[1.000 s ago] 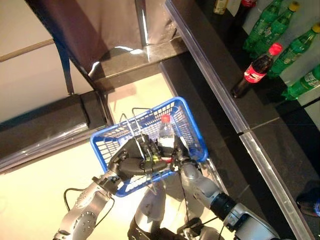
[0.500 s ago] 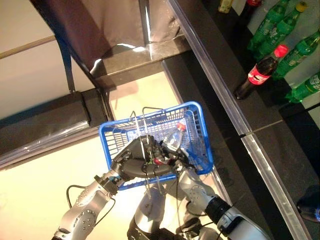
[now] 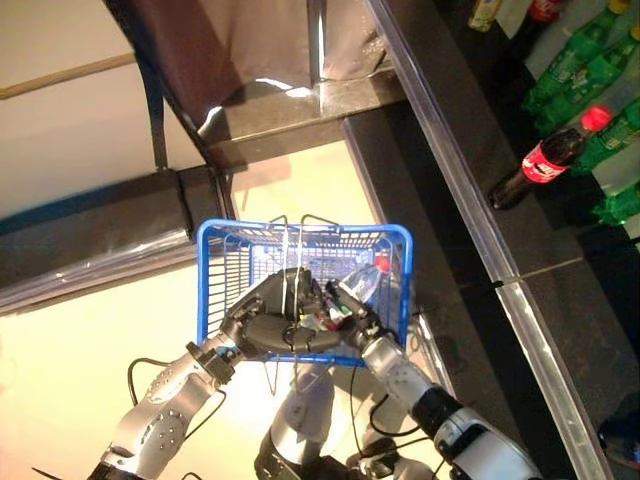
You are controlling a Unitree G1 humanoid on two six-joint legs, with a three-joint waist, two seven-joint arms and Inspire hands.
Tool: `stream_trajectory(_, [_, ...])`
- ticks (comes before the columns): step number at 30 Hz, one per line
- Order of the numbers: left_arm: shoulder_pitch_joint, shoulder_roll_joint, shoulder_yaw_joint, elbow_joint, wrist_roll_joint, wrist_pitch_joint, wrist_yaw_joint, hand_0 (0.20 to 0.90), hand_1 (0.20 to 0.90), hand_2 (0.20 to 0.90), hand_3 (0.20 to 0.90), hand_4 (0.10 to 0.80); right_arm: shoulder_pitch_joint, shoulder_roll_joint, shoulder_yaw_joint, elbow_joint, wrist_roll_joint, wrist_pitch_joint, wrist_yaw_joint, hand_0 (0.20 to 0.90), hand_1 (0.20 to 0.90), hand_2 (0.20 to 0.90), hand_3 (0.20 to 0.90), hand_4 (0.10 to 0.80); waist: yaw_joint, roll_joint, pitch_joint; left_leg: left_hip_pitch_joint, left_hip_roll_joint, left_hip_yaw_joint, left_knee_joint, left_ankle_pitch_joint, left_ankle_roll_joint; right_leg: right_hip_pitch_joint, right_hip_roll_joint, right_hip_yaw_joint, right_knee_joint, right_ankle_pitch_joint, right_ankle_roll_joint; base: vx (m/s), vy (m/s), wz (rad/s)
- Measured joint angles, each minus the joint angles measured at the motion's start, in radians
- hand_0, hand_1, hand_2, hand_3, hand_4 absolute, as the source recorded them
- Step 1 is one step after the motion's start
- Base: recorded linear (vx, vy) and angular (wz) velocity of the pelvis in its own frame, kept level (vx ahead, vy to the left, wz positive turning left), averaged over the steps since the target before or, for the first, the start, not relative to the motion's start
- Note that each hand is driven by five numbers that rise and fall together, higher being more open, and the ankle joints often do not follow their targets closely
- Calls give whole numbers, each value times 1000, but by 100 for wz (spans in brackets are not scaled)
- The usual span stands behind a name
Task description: Pick up the drink and place into the basket.
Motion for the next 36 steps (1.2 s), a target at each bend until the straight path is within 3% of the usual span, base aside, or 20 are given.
stream_trajectory(3, [-23,50,0,-15,0,10,-4,300,300,300,200,100,-49,4,-33,10,46,6,-17,300,300,300,200,100,16,-16,0,0,-2,-5,0,0,0,12,9,-2,-23,3,2,52,-35,12])
stream_trajectory(10, [-46,55,-1,-15,0,30,-4,300,300,300,200,100,-89,19,-71,84,95,42,-45,300,300,300,200,100,14,-22,-1,2,-5,-6,0,-1,1,28,20,0,-58,22,6,10,5,1])
stream_trajectory(11, [-46,55,-2,-15,0,31,-4,300,300,300,200,100,-89,20,-76,94,99,46,-47,368,368,368,280,180,14,-22,-1,2,-5,-6,0,-1,1,29,21,0,-61,24,6,0,0,0])
stream_trajectory(12, [-46,56,-5,-15,0,35,-4,300,300,300,200,100,-89,20,-79,98,102,50,-51,629,629,629,584,484,14,-23,-1,2,-5,-6,0,-1,2,29,21,1,-62,25,6,0,0,0])
stream_trajectory(13, [-46,56,-5,-15,0,35,-4,300,300,300,200,100,-89,20,-79,98,102,50,-51,629,629,629,584,484,14,-23,-1,2,-5,-6,0,-1,2,29,21,1,-62,25,6,0,0,0])
stream_trajectory(14, [-46,56,-6,-15,0,44,-4,300,300,300,200,100,-89,26,-80,114,104,51,-54,900,900,900,900,800,14,-25,-1,2,-5,-7,0,0,3,29,21,1,-62,26,6,0,0,0])
stream_trajectory(27, [-44,42,-29,-1,3,69,51,300,300,300,200,100,-65,44,-82,101,86,37,-61,900,900,900,900,800,0,-27,-1,2,-2,-5,0,2,5,28,23,3,-63,30,5,-5,3,0])
stream_trajectory(36, [-3,-1,-14,162,40,57,138,300,300,300,200,100,88,-13,-27,-257,-3,-5,21,900,900,900,900,800,-68,-48,1,2,16,15,-1,2,6,22,36,18,-81,48,-1,-38,17,-7])
